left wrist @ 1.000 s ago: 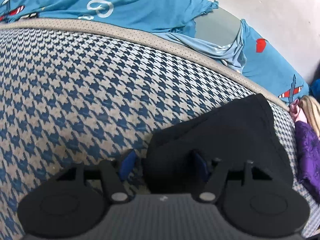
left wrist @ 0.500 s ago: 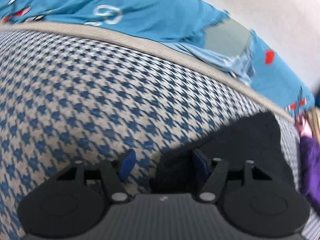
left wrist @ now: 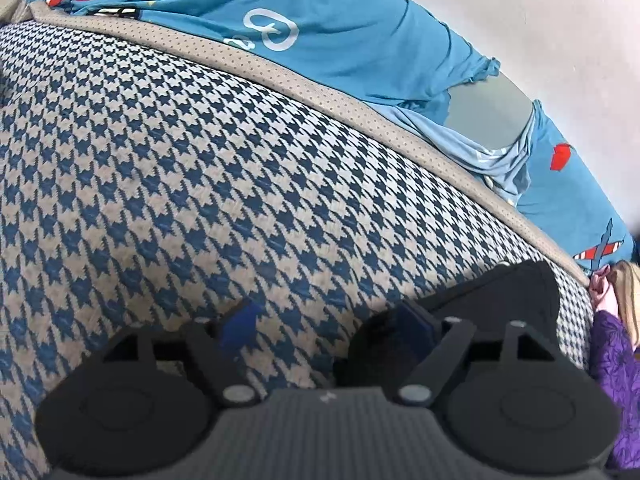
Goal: Fold clothes
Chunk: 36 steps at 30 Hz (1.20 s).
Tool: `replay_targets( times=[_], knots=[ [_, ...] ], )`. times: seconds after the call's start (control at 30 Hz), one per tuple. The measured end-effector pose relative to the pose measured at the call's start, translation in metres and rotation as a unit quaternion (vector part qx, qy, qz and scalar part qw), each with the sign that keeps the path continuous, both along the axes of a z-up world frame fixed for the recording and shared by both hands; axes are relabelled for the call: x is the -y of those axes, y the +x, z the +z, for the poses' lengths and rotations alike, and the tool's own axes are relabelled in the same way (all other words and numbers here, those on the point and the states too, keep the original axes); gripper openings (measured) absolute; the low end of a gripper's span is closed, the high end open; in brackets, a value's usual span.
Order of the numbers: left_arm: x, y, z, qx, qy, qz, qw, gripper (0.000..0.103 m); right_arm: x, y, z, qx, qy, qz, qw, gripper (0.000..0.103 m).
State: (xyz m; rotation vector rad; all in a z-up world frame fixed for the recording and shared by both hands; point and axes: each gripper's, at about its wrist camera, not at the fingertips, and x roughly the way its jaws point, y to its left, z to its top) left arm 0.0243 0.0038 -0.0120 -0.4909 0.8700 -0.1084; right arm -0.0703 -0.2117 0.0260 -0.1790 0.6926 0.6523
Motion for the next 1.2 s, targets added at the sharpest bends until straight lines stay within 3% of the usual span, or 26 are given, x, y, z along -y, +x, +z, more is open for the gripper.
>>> replay_targets(
  times=[0.37, 0.57, 0.63, 0.8, 1.2],
  knots=[
    [-0.018, 0.002, 0.002, -0.012, -0.022, 0.012, 0.9996, 0.082, -0.041, 0.03, -0.024, 0.024, -0.049, 0.002, 0.999, 0.006],
    [-0.028, 0.001, 0.001, -0.019, -0.027, 0.022, 0.9992, 0.083, -0.054, 0.043, -0.018, 0.04, -0.047, -0.012, 0.998, 0.006],
    [-0.033, 0.001, 0.002, -0.02, -0.033, 0.027, 0.9989, 0.085, -0.055, 0.043, -0.016, 0.037, -0.038, 0.0, 0.999, 0.006],
    [-0.037, 0.0, 0.004, -0.021, -0.037, 0.03, 0.9987, 0.088, -0.064, 0.048, -0.027, 0.035, -0.073, 0.013, 0.997, 0.006],
    [-0.034, 0.003, 0.007, -0.02, -0.035, 0.026, 0.9989, 0.092, -0.077, 0.09, -0.043, 0.019, -0.037, -0.043, 0.998, 0.004]
  ],
)
